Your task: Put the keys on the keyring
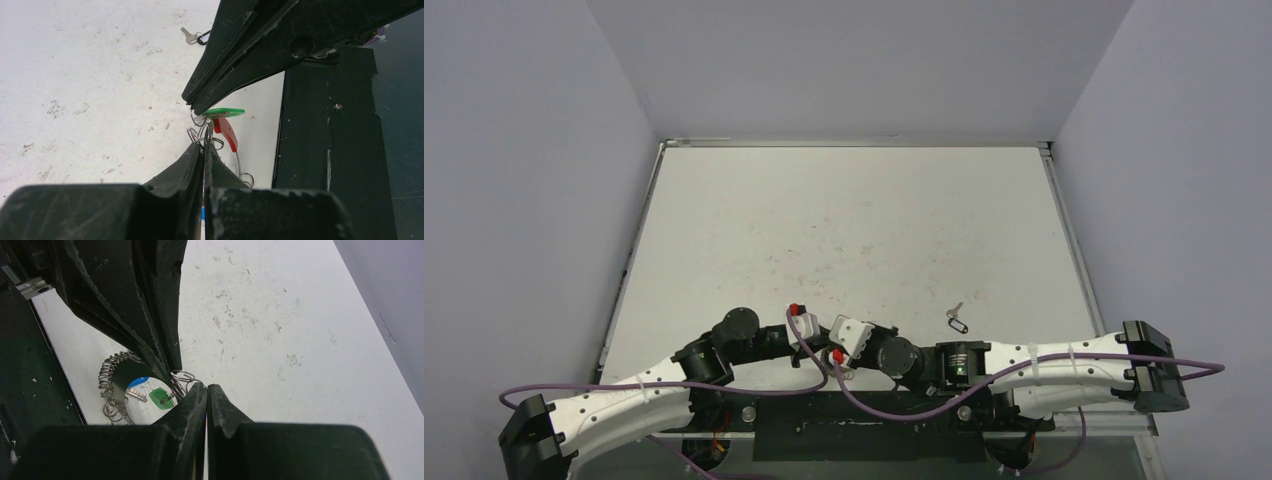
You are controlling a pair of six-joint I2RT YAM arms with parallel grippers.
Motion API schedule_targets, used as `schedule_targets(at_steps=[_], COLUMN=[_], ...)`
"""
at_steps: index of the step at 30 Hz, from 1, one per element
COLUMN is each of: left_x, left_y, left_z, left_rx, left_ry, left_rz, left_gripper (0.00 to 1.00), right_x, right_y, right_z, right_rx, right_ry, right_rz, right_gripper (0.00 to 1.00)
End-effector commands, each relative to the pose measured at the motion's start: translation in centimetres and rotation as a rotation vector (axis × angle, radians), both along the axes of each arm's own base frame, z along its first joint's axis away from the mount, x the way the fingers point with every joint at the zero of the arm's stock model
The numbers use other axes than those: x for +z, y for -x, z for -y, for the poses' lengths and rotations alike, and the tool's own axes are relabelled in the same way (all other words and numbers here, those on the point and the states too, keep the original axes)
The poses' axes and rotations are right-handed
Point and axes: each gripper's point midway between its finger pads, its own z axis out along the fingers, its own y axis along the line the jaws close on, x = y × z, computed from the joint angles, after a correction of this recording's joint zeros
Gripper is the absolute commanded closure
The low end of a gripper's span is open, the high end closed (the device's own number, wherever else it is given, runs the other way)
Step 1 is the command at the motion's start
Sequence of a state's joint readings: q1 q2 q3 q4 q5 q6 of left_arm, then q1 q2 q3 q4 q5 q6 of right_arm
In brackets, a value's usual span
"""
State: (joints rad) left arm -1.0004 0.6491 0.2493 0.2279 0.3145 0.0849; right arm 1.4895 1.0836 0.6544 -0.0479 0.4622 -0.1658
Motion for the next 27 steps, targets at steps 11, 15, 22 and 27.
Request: schedule_targets(at_steps=[11, 15, 22, 27], left_x=[3.1, 3.2, 3.1, 3.2], left_y=[-0.1, -0.1, -0.1, -0.1], left_z=[0.6, 0.6, 0.6, 0.6], left_rx=[-0.007, -0.006, -0.006, -0.006], left_ry=[0.082, 0.082, 0.081, 0.083], left_rz=[0.037, 0.038, 0.039, 0.038], left_gripper=[1.0, 1.0, 1.0, 1.0], right_x=[2.4, 2.0, 1.9, 1.8], right_y=[0.5, 0.3, -0.1, -0.5], right_z=[-1.9, -2.0, -1.6, -1.2], right_rx=[0.012, 0.003, -0.035, -0.062], right_ry=[-0.099, -0.086, -0.085, -0.084], right_rz=[0.024, 0.027, 0.042, 0.057], right_gripper=[1.0, 1.0, 1.0, 1.0])
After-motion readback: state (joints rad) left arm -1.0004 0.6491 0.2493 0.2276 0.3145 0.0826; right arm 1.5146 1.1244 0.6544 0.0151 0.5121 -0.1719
